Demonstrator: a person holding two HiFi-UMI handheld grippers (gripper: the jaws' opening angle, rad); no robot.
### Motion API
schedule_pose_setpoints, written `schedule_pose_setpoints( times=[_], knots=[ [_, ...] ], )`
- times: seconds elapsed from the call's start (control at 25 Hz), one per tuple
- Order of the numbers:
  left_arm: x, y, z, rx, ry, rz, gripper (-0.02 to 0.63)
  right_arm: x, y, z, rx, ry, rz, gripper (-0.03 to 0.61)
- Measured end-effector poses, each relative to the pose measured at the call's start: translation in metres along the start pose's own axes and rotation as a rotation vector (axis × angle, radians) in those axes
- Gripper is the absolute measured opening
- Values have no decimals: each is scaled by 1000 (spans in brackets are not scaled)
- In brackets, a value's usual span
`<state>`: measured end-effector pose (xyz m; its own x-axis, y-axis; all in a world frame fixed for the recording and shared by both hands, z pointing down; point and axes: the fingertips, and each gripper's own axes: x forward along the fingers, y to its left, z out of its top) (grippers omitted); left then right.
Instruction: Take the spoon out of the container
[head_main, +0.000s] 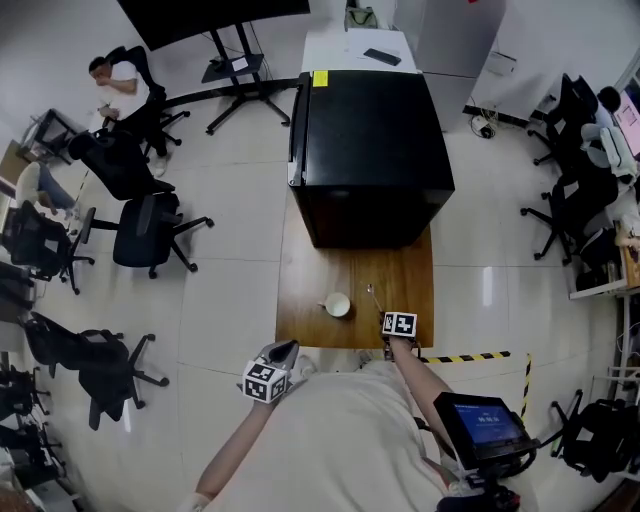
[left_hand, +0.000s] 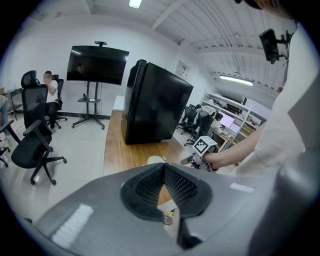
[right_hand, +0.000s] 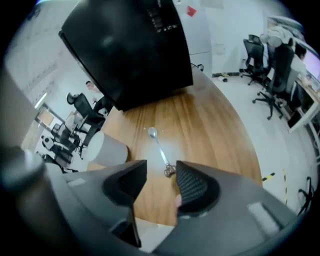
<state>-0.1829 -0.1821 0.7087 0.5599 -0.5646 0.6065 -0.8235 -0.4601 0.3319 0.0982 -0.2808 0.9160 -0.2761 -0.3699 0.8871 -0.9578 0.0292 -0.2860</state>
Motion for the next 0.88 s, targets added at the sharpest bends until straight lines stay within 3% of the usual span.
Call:
schedule_pose_setpoints(
  times=[0.24, 0.44, 0.56, 0.72, 0.88],
  knots=[
    [-14, 15, -6, -54, -43, -26, -2, -53, 10, 9, 93, -137, -12, 143],
    [-32, 31, 11, -79, -118, -51, -3, -122, 45, 39, 61, -309, 7, 120],
    [-44, 36, 23, -69, -163, -89, -3, -157, 73, 55, 56, -412, 57, 115],
    [-53, 44, 25, -47, -190, -139, -3, -206, 111, 66, 154, -503, 140, 110],
    [-57, 51, 18, -54, -194, -166, -3, -247, 146, 65, 48, -564, 158, 107]
  ],
)
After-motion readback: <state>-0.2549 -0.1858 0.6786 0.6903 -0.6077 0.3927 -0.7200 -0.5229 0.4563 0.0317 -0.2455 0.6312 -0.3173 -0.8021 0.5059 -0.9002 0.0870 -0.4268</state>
